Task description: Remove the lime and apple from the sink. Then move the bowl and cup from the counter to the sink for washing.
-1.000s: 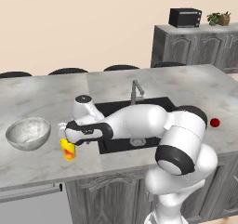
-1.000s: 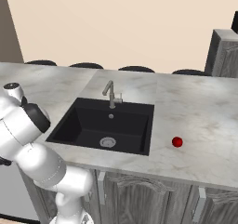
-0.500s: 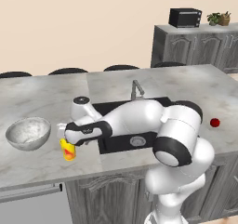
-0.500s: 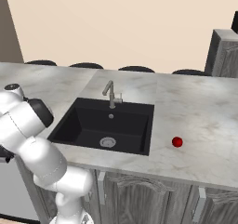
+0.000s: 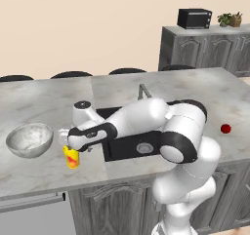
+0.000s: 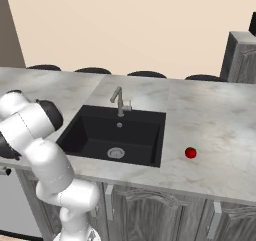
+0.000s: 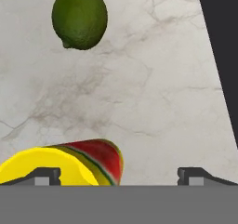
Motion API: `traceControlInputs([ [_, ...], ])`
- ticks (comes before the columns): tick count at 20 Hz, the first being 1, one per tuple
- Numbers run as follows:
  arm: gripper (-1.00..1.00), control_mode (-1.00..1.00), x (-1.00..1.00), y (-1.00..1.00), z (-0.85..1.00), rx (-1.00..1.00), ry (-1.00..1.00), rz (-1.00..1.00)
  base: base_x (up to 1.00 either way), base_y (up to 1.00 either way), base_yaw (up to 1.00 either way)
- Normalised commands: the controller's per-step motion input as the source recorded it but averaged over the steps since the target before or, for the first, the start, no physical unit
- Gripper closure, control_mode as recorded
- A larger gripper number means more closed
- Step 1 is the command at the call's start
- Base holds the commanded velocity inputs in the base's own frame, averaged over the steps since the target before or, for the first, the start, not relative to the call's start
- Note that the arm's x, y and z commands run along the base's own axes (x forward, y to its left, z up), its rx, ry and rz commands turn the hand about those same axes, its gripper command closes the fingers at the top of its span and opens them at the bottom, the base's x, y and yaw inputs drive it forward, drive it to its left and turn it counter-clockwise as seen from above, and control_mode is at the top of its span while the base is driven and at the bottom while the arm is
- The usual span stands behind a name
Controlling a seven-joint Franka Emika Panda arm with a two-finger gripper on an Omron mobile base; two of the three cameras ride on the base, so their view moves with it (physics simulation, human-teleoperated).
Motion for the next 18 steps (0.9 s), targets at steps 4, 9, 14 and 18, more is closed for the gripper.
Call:
traceControlInputs([
  [4, -1.0, -1.0, 0.11, 0.07, -0.03, -0.02, 0.02, -0.01, 0.0, 0.0, 0.0],
  [9, -1.0, -1.0, 0.1, 0.07, -0.04, -0.02, 0.02, -0.01, 0.0, 0.0, 0.0],
  [14, -1.0, -1.0, 0.09, 0.09, -0.07, -0.03, 0.03, -0.02, 0.0, 0.0, 0.0],
  [18, -1.0, -1.0, 0.02, 0.08, -0.09, -0.02, 0.02, -0.02, 0.0, 0.0, 0.0],
])
